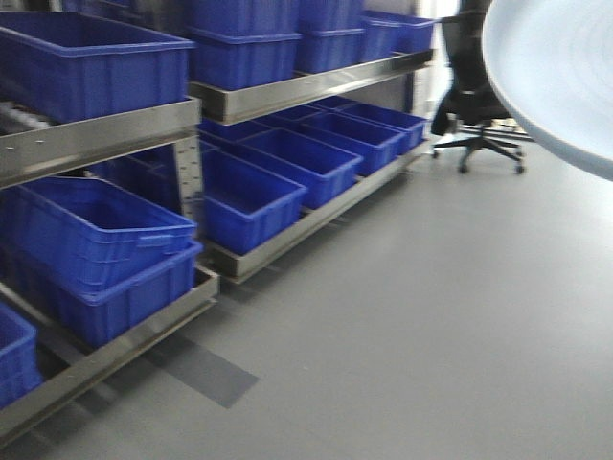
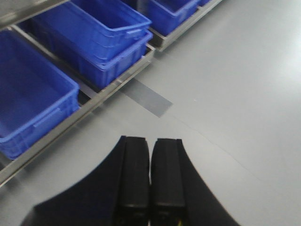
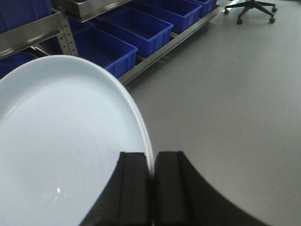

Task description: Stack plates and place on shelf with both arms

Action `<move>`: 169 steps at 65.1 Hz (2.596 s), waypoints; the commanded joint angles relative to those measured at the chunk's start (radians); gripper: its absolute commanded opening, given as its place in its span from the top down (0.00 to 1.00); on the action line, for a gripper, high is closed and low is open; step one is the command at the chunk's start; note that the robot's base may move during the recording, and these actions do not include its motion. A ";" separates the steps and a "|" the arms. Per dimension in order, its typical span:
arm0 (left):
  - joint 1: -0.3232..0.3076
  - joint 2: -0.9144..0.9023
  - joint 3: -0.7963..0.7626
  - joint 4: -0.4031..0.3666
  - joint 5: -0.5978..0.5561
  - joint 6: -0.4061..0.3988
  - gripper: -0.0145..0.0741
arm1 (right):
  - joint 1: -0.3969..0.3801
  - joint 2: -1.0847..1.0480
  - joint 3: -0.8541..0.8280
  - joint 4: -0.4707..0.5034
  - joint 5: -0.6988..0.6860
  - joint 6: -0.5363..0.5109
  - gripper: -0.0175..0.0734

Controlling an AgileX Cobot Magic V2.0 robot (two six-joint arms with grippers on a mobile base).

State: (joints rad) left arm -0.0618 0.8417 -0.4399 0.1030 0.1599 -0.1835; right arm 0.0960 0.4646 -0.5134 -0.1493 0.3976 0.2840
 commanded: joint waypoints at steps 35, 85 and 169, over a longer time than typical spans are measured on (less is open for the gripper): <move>-0.007 -0.004 -0.029 -0.001 -0.079 -0.003 0.74 | -0.005 0.002 -0.032 -0.011 -0.100 -0.002 0.74; -0.007 -0.004 -0.029 -0.001 -0.079 -0.003 0.74 | -0.005 0.002 -0.032 -0.011 -0.100 -0.002 0.74; -0.007 0.087 -0.029 -0.001 -0.079 -0.003 0.74 | -0.005 0.003 -0.032 -0.011 -0.100 -0.002 0.74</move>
State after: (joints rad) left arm -0.0618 0.9158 -0.4399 0.1030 0.1599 -0.1835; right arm 0.0960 0.4646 -0.5134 -0.1493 0.3976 0.2840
